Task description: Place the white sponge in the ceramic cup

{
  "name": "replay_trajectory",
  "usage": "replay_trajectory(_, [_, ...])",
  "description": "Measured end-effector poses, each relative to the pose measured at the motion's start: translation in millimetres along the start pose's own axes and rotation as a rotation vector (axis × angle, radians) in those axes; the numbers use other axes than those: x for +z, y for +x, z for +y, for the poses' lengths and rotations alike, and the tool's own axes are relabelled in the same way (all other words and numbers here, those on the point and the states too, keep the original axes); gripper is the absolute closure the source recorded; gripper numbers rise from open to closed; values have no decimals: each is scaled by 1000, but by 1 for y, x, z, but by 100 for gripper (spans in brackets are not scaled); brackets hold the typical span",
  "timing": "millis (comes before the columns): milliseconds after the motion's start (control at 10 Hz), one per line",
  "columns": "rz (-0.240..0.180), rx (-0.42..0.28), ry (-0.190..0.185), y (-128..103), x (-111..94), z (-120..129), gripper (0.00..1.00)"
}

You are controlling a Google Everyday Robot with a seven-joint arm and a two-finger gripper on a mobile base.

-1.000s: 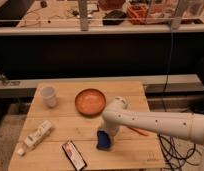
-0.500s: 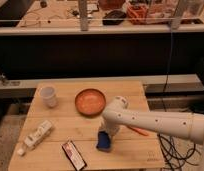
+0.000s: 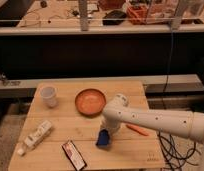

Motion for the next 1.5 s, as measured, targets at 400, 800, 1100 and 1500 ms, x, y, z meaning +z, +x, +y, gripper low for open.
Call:
replay_trajectory(400, [10, -22, -5, 1, -15, -16, 99])
replay_trajectory(800, [21, -50, -4, 5, -42, -38, 99])
replay_trajectory(1100, [21, -71, -4, 8, -54, -51, 99])
replay_trajectory(1500, [32, -100, 1, 8, -76, -78, 99])
